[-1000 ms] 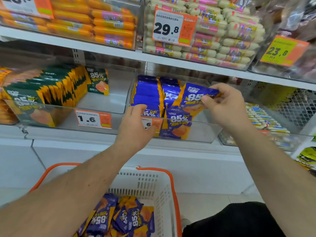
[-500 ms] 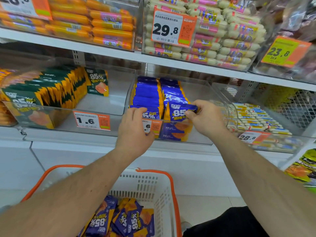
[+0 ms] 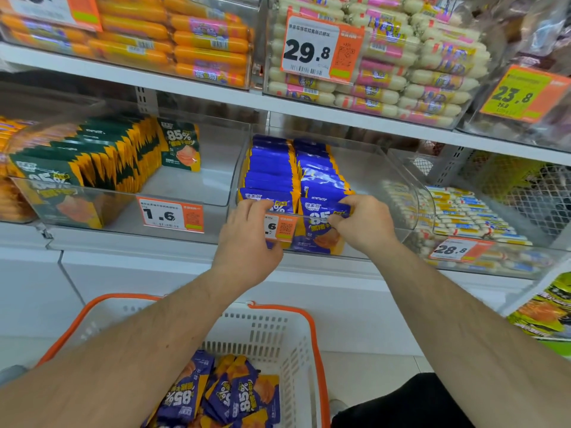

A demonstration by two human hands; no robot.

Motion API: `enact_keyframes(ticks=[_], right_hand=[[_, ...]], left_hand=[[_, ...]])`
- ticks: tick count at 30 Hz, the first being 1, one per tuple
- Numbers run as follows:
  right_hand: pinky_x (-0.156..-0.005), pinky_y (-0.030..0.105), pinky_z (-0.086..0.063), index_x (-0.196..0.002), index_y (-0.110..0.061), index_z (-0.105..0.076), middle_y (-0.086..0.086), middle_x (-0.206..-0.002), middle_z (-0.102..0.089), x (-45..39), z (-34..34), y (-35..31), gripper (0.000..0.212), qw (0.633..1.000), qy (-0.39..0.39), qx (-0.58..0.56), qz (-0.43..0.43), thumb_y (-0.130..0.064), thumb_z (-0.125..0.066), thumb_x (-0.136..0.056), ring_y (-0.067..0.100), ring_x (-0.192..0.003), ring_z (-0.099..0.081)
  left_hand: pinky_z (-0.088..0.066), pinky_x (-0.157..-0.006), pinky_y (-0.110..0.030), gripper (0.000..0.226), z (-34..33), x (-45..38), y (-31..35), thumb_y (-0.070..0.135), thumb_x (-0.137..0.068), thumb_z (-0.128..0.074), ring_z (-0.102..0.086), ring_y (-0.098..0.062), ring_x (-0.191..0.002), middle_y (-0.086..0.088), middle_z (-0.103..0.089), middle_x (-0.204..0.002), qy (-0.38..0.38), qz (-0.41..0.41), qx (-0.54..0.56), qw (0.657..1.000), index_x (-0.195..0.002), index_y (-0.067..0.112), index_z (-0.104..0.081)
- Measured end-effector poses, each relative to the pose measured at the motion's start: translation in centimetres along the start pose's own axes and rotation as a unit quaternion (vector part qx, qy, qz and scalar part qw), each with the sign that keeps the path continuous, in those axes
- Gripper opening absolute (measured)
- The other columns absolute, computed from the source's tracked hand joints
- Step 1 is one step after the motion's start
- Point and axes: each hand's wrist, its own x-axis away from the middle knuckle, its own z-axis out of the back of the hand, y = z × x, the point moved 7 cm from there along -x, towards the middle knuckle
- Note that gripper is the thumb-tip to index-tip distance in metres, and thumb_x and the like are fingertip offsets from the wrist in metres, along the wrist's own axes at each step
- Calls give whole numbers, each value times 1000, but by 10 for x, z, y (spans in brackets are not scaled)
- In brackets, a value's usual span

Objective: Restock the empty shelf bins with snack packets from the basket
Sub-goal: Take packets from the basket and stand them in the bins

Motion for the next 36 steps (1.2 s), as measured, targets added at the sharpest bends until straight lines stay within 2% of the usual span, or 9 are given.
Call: enact_keyframes(ticks=[4,8,13,17,20,24,27,31,36], right_hand=[[-89,33,-46,-124,-17,-53,5,-125,-54,5,12,4,58,995,85,-46,-27,-33,-80,-76,24,-115,-55],[-95,40,-48,-145,-14,-33,9,-141,-48,-8,11,13,83,975,25,-179,-126,-37,-75,-78,25,-119,-54],[-116,44,-26,-154,-21,-24,6,-161,-26,-35,5,8,77,862,-73,-431,-255,-64,-45,-93,22,-139,-35],[-96,56,-48,-115,-6,-56,18,-123,-67,-36,-28,-6,84,762,-238,-525,-295,-81,-32,-86,34,-111,-66],[-79,49,-52,-114,-1,-59,20,-108,-72,-43,-35,-2,95,773,-254,-504,-289,-85,-27,-83,36,-90,-73],[-104,57,-43,-139,-4,-49,19,-129,-63,-66,-57,29,133,768,-241,-481,-349,-103,-32,-53,35,-118,-61],[-89,53,-50,-124,-9,-64,18,-119,-69,-62,-57,11,109,774,-274,-472,-319,-95,-22,-72,38,-107,-67],[-85,47,-52,-117,-4,-65,16,-116,-70,-86,-68,19,114,747,-284,-511,-317,-97,-20,-69,36,-102,-68],[-65,32,-55,-102,-12,-63,12,-92,-70,-121,-84,16,75,775,-233,-511,-290,-75,-23,-92,29,-74,-68]], left_hand=[[-37,-99,-30,65,1,3,-4,15,-77,-76,-42,-19,-122,-4,-45,-131,-9,-11,2,1000,-135,14,-45],[-39,-99,-34,66,15,0,-12,14,-72,-78,-44,-22,-119,-6,-46,-128,40,-2,-5,999,-132,13,-48],[-40,-100,-29,66,40,-27,-13,22,-78,-76,-39,-15,-122,-6,-40,-135,113,21,46,992,-134,10,-42],[-47,-101,-47,86,19,-62,-28,41,-82,-65,-50,-19,-120,-3,-28,-151,15,150,170,974,-151,24,-16],[-52,-91,-48,86,9,-75,-34,55,-79,-57,-64,-19,-101,-3,-50,-135,-20,214,203,955,-150,30,-16],[-43,-94,-40,53,7,-100,-44,47,-93,-42,-55,-32,-108,-12,-56,-123,-23,323,168,931,-131,11,-44],[-42,-102,-45,41,0,-104,-46,48,-94,-37,-54,-34,-112,-12,-58,-123,-31,356,212,909,-116,16,-51],[-48,-96,-50,45,-6,-106,-55,57,-73,-36,-62,-34,-101,-8,-64,-109,-9,377,236,896,-103,26,-49],[-46,-98,-49,31,-7,-108,-58,50,-85,-37,-58,-30,-102,-5,-60,-110,19,392,243,887,-103,27,-45]])
